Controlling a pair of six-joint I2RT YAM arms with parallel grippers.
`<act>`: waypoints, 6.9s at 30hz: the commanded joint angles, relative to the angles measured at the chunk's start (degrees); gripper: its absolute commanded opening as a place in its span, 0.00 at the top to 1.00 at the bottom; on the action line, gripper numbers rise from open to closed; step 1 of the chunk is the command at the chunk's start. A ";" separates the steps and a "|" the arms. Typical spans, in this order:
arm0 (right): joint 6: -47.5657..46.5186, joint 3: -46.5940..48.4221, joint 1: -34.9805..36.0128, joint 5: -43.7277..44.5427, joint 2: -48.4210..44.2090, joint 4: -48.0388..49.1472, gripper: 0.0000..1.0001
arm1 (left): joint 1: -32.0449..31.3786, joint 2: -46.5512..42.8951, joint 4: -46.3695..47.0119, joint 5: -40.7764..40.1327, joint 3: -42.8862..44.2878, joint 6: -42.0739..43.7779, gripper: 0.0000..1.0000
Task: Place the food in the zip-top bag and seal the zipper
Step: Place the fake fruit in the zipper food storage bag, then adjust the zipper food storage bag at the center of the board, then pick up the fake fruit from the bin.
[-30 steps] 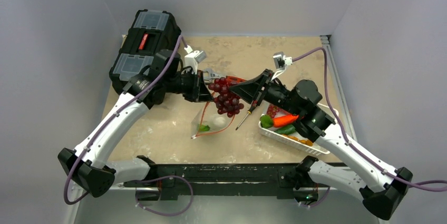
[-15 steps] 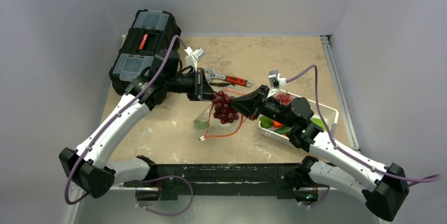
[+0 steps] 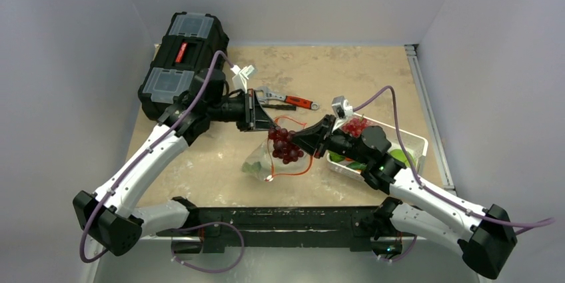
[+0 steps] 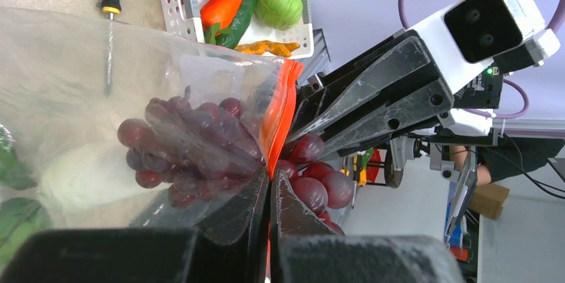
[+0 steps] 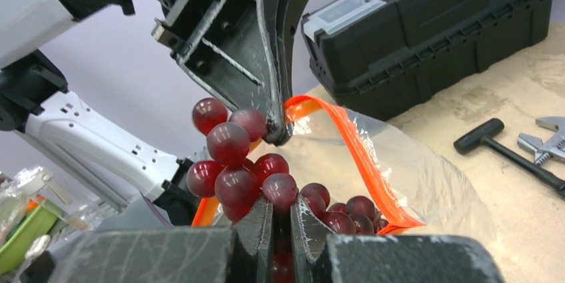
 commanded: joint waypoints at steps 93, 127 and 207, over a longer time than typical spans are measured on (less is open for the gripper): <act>15.28 21.87 11.27 14.76 12.49 -27.75 1.00 | 0.24 -24.74 -15.58 -32.55 -10.55 3.59 1.00; 12.70 25.54 11.28 16.58 17.16 -24.75 1.00 | 1.42 -1.78 -27.80 -39.95 13.71 28.24 1.00; 11.03 5.55 -25.18 49.99 21.19 -31.82 0.54 | 4.78 -3.20 -15.46 -34.49 1.60 35.34 1.00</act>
